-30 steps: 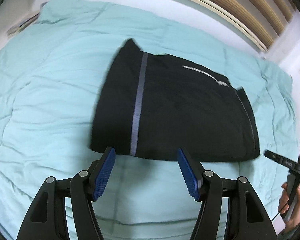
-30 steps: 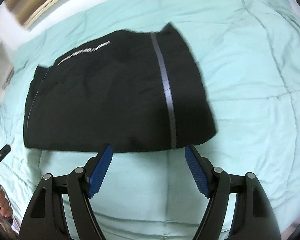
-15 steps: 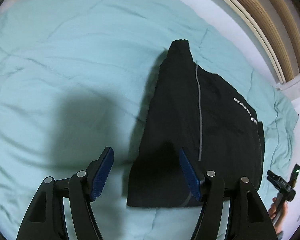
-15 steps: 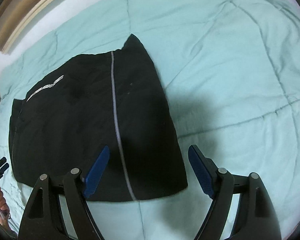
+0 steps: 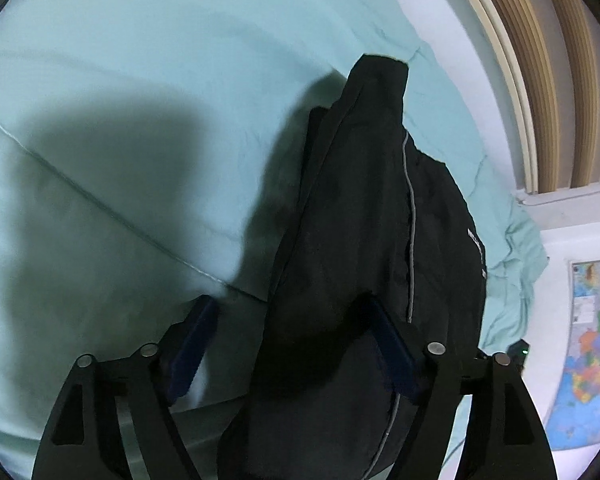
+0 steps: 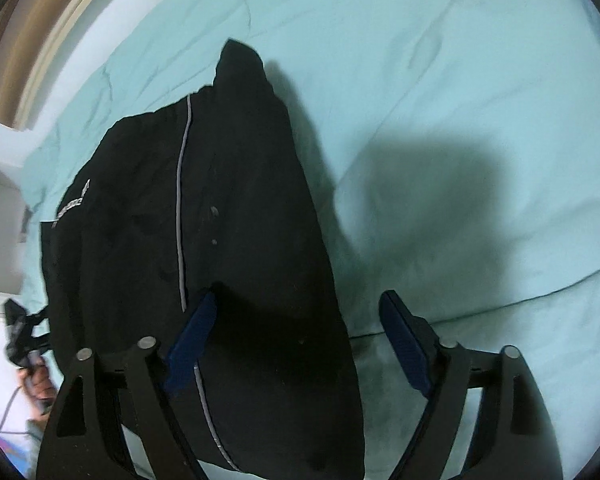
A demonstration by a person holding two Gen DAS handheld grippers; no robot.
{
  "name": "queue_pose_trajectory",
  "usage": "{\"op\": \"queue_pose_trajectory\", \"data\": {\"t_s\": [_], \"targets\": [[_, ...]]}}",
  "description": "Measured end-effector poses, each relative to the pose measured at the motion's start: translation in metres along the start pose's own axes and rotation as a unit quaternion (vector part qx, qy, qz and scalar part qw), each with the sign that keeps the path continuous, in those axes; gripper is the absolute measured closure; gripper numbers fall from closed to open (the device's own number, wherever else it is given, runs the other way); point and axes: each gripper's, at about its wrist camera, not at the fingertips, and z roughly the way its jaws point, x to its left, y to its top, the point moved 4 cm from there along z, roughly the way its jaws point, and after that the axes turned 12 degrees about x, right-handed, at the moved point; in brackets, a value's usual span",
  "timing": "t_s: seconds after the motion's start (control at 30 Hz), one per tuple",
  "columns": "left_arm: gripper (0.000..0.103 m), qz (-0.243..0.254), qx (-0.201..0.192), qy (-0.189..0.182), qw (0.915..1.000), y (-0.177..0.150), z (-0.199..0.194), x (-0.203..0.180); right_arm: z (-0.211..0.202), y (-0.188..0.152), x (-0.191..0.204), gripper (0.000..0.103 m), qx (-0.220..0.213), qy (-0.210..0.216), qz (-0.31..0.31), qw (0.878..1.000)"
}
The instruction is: Fold large clothes
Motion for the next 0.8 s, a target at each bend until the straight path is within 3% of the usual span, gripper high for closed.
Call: {"op": "queue_pose_trajectory", "data": {"t_s": [0.13,0.3,0.37,0.43,0.47,0.5,0.63,0.73,0.8], "targets": [[0.020,-0.005,0.005,-0.011,0.9999,0.006,0.005,0.004,0.017,0.006,-0.008,0.010,0.024,0.049,0.007,0.999],[0.005,0.008,0.010,0.005,0.9999,0.008,0.018,-0.003,0.039,0.013,-0.010,0.010,0.043,0.125,0.034,0.991],[0.005,0.020,0.011,0.012,0.9997,0.007,0.023,-0.010,0.041,0.011,-0.013,0.012,0.040,0.157,0.047,0.986],[0.013,0.043,0.005,0.020,0.9989,0.004,0.022,-0.019,0.038,0.007,-0.009,0.027,0.034,0.174,0.038,0.983],[0.040,0.055,0.006,0.007,0.9984,0.002,0.020,-0.023,0.035,0.005,-0.006,0.033,0.032,0.188,0.032,0.981],[0.053,0.062,0.013,-0.016,0.9979,0.001,0.020,-0.026,0.033,0.003,-0.004,0.034,0.032,0.191,0.026,0.981],[0.052,0.061,0.018,-0.008,0.9980,0.004,0.024,-0.028,0.040,0.009,-0.001,0.030,0.044,0.193,0.029,0.980],[0.040,0.020,0.036,-0.055,0.9976,0.011,0.035,-0.021,0.051,0.019,-0.004,0.020,0.057,0.212,0.053,0.974],[0.039,0.006,0.039,-0.076,0.9964,0.013,0.042,-0.017,0.058,0.024,0.000,0.017,0.058,0.224,0.059,0.971]]}}
